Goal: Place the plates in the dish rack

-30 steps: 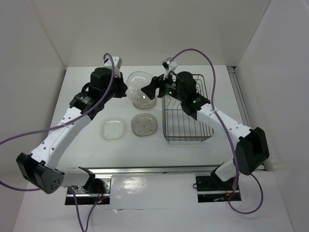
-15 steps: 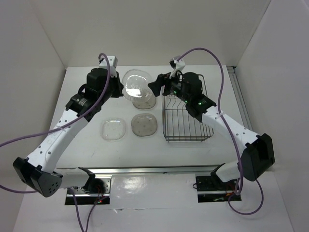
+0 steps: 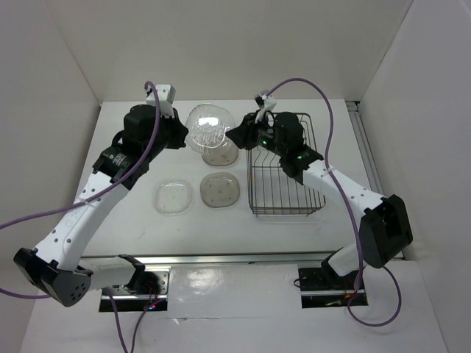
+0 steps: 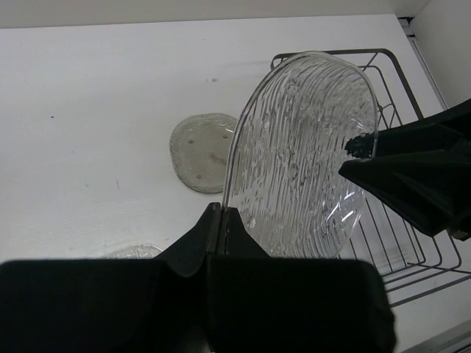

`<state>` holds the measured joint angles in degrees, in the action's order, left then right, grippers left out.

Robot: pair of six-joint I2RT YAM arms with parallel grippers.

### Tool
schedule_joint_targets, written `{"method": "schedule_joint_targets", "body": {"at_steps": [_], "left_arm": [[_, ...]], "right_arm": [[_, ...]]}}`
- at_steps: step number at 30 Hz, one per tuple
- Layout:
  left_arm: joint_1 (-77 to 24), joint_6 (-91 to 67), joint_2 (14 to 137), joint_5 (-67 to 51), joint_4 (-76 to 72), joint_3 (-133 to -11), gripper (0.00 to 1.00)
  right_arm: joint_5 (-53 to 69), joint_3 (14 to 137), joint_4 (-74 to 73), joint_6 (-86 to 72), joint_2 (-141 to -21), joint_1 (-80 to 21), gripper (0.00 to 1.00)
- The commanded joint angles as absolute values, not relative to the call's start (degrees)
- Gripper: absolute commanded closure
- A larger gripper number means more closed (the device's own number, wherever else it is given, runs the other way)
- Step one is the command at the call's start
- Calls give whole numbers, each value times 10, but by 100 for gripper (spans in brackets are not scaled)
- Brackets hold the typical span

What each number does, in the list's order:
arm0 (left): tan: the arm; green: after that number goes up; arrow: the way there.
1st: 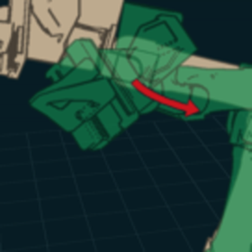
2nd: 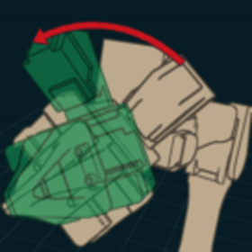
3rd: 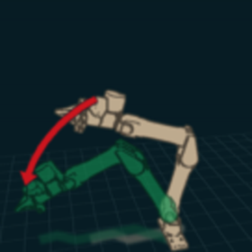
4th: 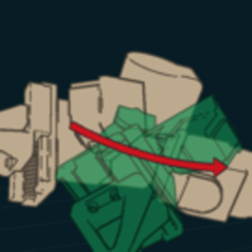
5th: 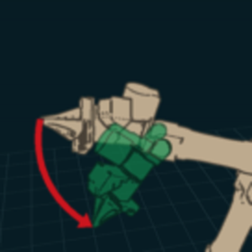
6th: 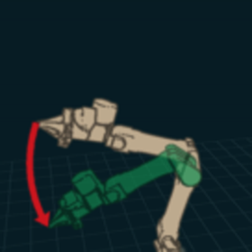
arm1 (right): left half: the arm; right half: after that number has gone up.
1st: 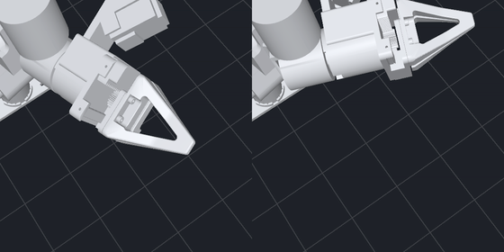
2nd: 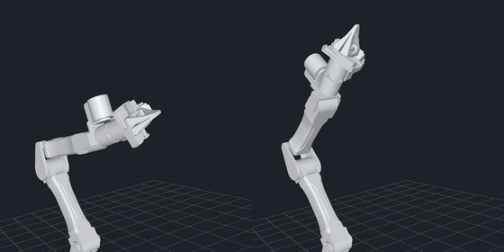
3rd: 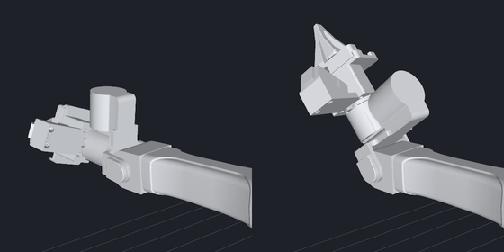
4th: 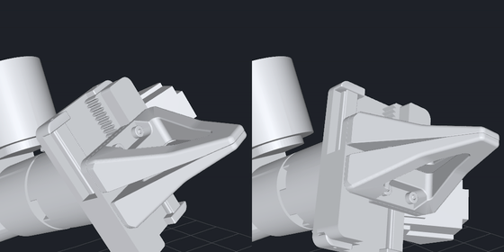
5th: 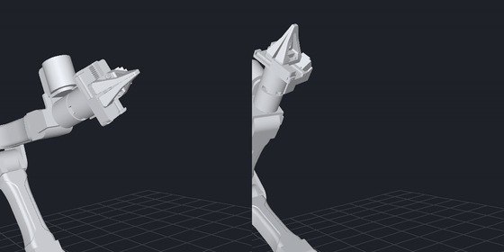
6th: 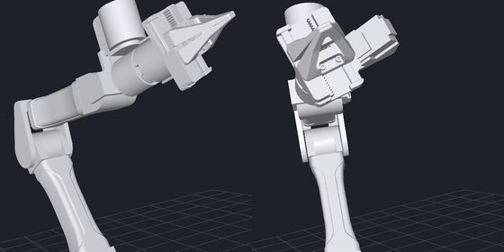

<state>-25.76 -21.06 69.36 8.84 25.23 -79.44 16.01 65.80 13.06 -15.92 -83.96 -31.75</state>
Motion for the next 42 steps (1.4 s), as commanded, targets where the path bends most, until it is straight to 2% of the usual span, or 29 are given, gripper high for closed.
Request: {"method": "schedule_joint_targets", "body": {"at_steps": [1, 3, 4, 7, 8, 14, 15, 16, 17, 18, 24, 27, 31, 37, 42], "left_arm": [[-258, -218, 683, 62, 203, -792, 100], [-258, -218, 683, 62, 203, -792, 100], [-252, -218, 683, 62, 203, -792, 100], [-247, -218, 688, 50, 203, -786, 100], [-247, -218, 688, 50, 203, -786, 100], [-241, -235, 693, 31, 192, -780, 100], [-241, -235, 700, 31, 192, -780, 86], [-241, -242, 700, 39, 197, -780, 64], [-241, -242, 700, 46, 197, -780, 12], [-241, -247, 694, 60, 202, -780, 0], [-241, -247, 680, 119, 228, -780, 0], [-241, -262, 675, 159, 260, -791, 0], [-241, -267, 691, 185, 294, -813, 0], [-235, -267, 698, 178, 300, -819, 0], [-235, -273, 693, 173, 300, -814, 0]], "right_arm": [[198, 643, 188, -189, -844, -311, 63], [204, 637, 201, -189, -844, -311, 70], [204, 637, 201, -194, -844, -311, 87], [209, 637, 213, -206, -839, -306, 92], [209, 624, 219, -219, -838, -306, 100], [211, 589, 276, -271, -811, -293, 100], [179, 589, 269, -271, -803, -293, 100], [158, 589, 246, -271, -803, -293, 100], [132, 598, 227, -265, -795, -293, 100], [67, 605, 204, -265, -788, -293, 100], [-155, 670, 47, -210, -771, -300, 100], [-322, 703, -29, -194, -766, -311, 100], [-465, 740, -119, -179, -799, -335, 100], [-619, 745, -165, -186, -832, -359, 100], [-692, 777, -195, -209, -894, -388, 100]]}}
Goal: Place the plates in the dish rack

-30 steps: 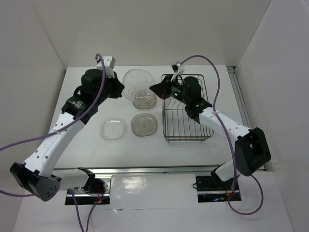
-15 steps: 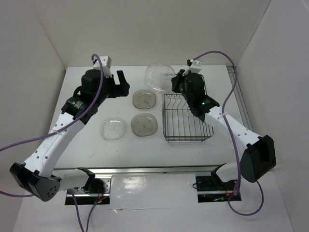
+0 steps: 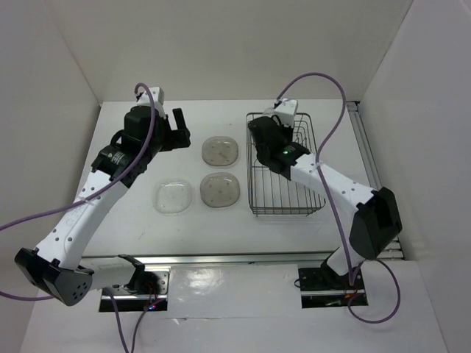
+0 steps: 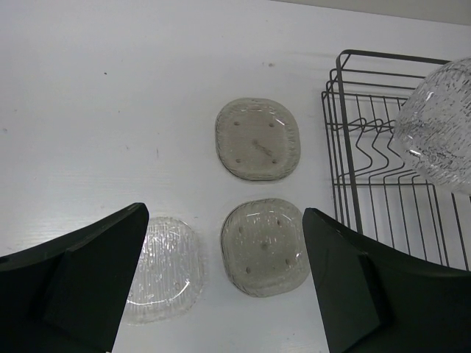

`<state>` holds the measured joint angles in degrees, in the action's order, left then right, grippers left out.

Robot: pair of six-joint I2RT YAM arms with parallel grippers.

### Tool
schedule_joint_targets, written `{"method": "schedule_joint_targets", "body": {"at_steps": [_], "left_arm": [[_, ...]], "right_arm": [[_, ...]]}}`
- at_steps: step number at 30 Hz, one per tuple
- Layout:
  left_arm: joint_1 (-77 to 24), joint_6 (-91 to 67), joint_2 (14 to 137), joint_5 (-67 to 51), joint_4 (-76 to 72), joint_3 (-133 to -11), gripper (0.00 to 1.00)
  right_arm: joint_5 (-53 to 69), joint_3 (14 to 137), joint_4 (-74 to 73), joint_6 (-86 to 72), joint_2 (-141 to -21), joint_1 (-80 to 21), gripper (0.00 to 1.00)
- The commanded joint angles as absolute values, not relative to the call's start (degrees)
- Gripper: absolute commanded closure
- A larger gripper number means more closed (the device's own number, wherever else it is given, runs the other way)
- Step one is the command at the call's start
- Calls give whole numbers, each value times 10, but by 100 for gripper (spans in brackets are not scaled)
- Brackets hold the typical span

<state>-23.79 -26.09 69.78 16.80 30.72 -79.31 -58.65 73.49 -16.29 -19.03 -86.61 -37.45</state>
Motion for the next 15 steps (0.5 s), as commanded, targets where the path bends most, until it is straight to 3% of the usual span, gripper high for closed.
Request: {"method": "schedule_joint_targets", "body": {"at_steps": [1, 15], "left_arm": [[-235, -273, 693, 166, 300, -814, 0], [-235, -285, 686, 129, 288, -809, 0]], "right_arm": [[-700, 786, -203, -219, -903, -393, 100], [-729, 829, -218, -241, -996, -392, 100]]}}
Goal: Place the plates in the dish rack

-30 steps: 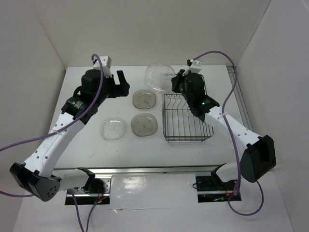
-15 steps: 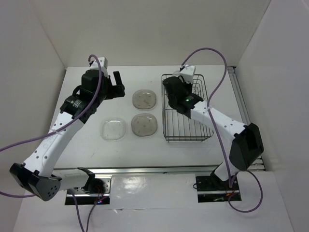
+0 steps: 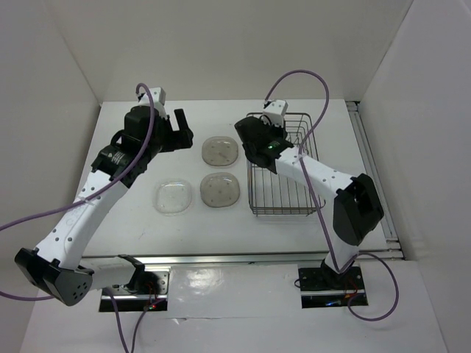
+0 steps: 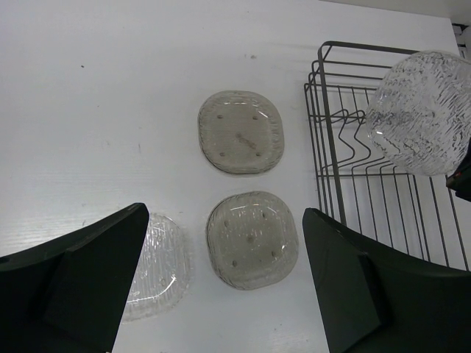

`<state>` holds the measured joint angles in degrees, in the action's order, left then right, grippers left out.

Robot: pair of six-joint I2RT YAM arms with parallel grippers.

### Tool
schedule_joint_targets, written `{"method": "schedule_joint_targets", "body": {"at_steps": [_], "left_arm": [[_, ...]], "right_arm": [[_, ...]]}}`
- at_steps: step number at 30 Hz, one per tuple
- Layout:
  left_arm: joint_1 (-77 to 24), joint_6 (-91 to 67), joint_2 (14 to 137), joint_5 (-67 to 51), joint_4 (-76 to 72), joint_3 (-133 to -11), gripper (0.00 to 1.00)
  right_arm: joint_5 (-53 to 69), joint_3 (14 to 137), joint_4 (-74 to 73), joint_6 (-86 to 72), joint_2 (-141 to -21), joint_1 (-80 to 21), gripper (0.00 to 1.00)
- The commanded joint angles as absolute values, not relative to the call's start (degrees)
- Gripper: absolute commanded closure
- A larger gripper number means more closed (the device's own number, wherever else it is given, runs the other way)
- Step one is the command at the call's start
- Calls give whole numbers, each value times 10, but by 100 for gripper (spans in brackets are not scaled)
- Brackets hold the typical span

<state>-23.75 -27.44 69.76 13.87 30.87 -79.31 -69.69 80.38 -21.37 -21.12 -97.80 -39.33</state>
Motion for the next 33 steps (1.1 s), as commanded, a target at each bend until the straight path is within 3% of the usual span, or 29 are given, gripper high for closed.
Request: {"method": "schedule_joint_targets", "body": {"at_steps": [1, 15, 33], "left_arm": [[-235, -285, 686, 129, 288, -809, 0], [-235, -279, 676, 106, 278, -803, 0], [-235, -274, 676, 91, 272, -798, 0]], "right_arm": [[-724, 829, -224, -248, -1002, -392, 100], [-727, 880, -259, -279, -1070, -392, 100], [-751, 882, -269, -301, -1038, -397, 100]]}}
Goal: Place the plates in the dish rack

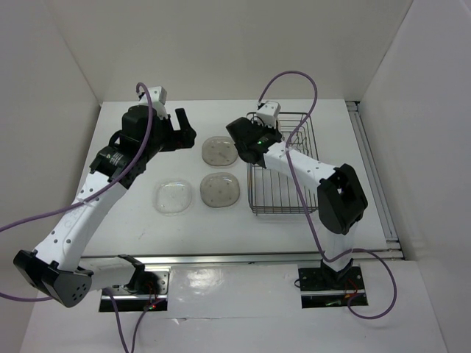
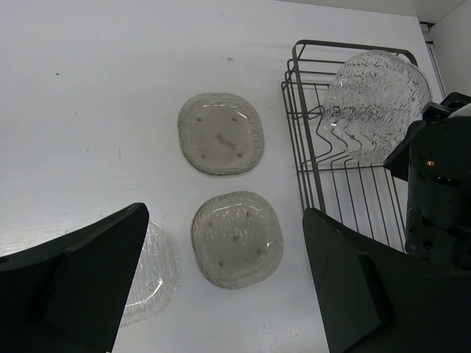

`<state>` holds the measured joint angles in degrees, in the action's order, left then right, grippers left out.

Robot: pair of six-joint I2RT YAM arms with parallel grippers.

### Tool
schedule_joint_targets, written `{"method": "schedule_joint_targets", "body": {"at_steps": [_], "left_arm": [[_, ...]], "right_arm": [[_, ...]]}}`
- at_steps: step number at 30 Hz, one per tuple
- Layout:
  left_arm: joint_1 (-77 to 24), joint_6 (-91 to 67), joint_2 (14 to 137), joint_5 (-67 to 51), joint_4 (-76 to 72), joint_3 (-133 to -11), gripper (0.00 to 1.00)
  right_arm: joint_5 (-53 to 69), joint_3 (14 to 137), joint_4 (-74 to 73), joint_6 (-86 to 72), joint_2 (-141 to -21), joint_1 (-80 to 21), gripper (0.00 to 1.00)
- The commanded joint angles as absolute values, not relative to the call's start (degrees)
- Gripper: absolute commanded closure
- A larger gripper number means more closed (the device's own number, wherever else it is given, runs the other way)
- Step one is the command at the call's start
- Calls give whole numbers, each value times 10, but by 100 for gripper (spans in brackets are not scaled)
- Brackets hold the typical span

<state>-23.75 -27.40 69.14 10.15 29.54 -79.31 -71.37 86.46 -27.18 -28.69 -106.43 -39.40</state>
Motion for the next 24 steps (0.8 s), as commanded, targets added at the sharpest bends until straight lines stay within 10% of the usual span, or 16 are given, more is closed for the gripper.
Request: {"method": "schedule_joint_targets", "body": {"at_steps": [1, 24], "left_arm": [[-235, -274, 676, 91, 272, -798, 0], [-235, -269, 676, 85, 272, -798, 0]], "right_arm": [[-751, 882, -269, -293, -1038, -397, 100], [-745, 903, -283, -307, -1087, -387, 100]]}}
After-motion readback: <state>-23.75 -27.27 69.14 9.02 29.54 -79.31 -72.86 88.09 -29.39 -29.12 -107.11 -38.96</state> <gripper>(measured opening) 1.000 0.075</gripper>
